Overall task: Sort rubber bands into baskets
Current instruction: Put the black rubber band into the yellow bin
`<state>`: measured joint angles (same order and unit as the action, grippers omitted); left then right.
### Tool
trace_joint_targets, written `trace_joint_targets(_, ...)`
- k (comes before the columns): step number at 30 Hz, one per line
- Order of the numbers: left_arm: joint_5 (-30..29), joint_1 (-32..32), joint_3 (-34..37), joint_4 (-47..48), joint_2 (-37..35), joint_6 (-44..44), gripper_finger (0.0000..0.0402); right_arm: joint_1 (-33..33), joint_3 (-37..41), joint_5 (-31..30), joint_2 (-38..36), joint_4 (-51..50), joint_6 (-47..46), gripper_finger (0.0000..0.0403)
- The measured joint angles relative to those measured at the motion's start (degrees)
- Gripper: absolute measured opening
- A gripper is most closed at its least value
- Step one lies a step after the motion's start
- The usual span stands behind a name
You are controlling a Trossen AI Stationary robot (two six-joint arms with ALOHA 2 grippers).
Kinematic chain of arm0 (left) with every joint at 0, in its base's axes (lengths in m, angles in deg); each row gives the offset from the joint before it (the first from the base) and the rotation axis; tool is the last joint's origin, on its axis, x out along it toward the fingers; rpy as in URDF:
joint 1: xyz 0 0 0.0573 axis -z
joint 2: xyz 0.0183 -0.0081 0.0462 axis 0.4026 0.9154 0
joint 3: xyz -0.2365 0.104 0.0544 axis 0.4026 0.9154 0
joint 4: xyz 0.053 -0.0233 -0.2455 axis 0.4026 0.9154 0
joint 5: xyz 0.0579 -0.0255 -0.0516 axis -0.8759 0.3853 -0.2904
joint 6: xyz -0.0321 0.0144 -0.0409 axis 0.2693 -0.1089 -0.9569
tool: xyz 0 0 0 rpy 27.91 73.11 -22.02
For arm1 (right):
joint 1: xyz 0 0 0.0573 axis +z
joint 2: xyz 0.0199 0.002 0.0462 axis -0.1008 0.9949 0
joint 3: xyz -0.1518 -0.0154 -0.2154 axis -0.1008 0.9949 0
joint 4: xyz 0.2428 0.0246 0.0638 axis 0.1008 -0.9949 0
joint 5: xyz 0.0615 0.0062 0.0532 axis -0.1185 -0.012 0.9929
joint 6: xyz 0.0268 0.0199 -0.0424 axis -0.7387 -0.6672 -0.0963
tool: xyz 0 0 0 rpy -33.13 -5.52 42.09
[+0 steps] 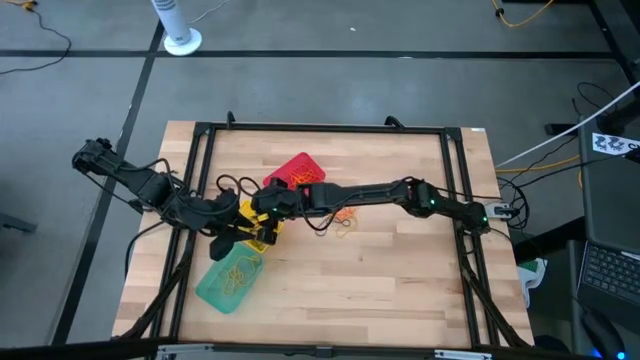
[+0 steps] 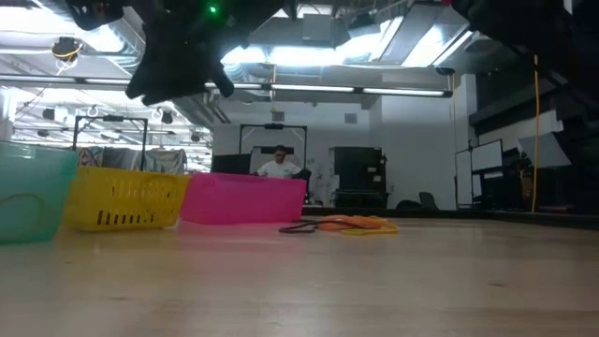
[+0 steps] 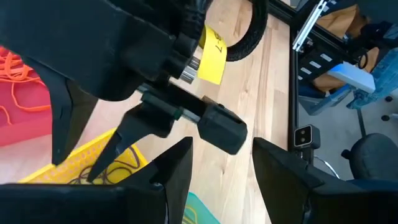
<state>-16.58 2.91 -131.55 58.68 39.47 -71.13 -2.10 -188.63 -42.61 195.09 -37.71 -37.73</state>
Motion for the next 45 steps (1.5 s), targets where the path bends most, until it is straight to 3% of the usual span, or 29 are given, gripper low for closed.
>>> trace_joint_targets(4,0.0,0.0,0.0,0.0,0.0,0.0,0.0164,-0.1,0.0,0.0,-1.9,-6.8,0.0,0.015)
trace_joint_targets(12,-0.7,-0.2,0.0,-0.6,2.5,0.0,0.0164,0.0,0.0,-0.4,-8.3,-29.7,2.9,0.0155)
trace_joint_targets(19,-5.1,-2.9,0.0,-9.8,11.1,5.5,0.0164,-0.1,0.0,-8.1,-14.2,-42.6,5.3,0.0156)
trace_joint_targets(32,-6.8,-15.5,0.0,-38.0,35.7,10.5,0.0164,-1.2,0.0,-15.0,-26.1,-56.7,6.1,0.0156)
trace_joint_targets(45,-6.1,-19.5,0.1,-45.9,52.4,13.9,0.0164,-1.2,0.0,-17.5,-30.2,-58.3,6.0,0.0156)
